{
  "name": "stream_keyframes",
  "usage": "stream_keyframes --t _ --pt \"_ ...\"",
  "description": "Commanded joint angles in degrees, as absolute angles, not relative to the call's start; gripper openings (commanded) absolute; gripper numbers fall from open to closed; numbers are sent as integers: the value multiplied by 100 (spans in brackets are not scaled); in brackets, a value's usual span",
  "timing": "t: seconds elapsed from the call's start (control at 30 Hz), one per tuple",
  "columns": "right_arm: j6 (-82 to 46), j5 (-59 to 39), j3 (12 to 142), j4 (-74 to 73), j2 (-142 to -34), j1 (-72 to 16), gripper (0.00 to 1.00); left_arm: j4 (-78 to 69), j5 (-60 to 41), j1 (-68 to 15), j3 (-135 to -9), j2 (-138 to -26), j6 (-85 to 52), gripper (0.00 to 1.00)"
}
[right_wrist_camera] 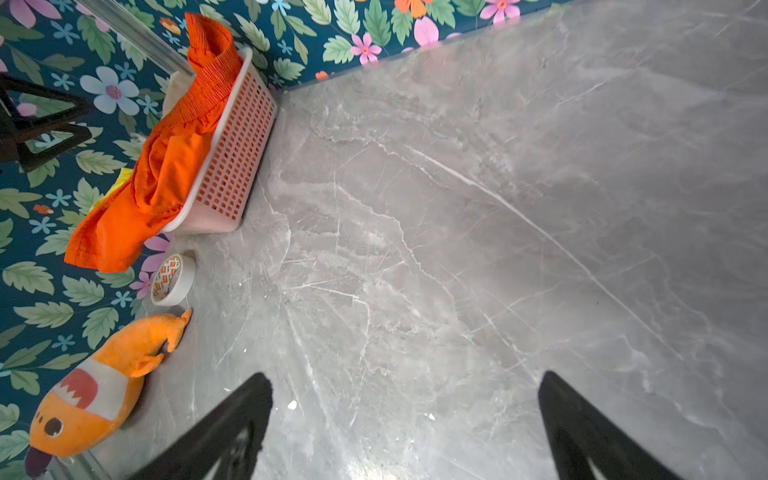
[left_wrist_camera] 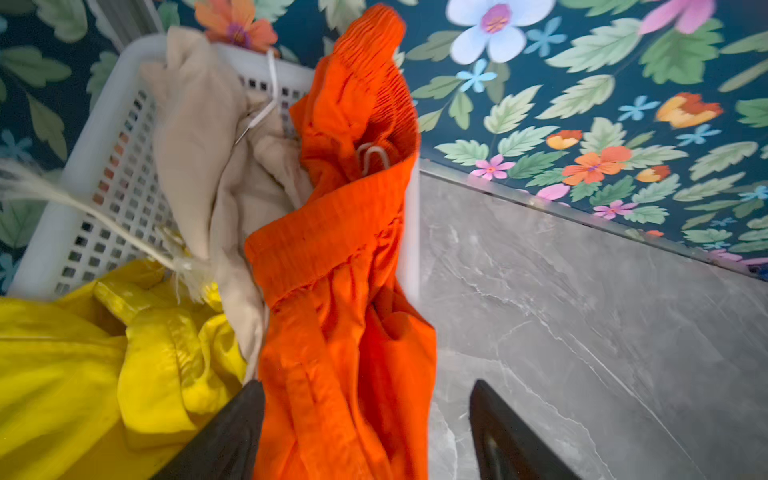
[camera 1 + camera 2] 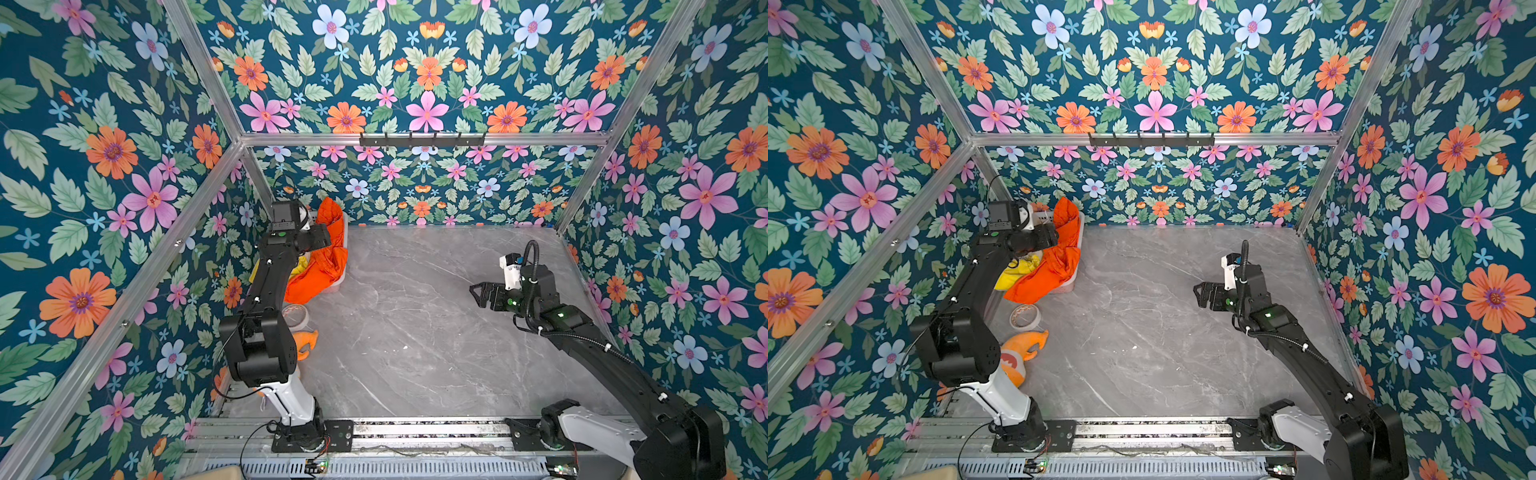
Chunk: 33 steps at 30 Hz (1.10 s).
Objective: Fold and stack the shorts
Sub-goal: 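Grasp the orange shorts waistband in the basket with the left gripper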
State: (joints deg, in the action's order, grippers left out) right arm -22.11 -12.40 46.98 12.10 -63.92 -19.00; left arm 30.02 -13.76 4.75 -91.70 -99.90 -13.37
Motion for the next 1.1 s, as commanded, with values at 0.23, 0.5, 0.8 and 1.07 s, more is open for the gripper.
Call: stream_keyframes --t 0.23,0.5,0.8,1.07 --pt "-2388 -1379 4663 1037 -6622 -1936 99 2783 -2051 825 -9490 -10804 -1818 72" --pt "-2598 -1463 4740 767 -6763 -1945 99 2697 -2024 826 -9832 -11293 -1880 70" --pt "-2566 -1391 4811 868 -6696 -1949 99 2420 -2043 826 -10021 -11613 -1827 43" --pt "-2566 -1301 4831 953 -6524 -1950 99 2142 -2524 740 -10392 -11006 -1522 0"
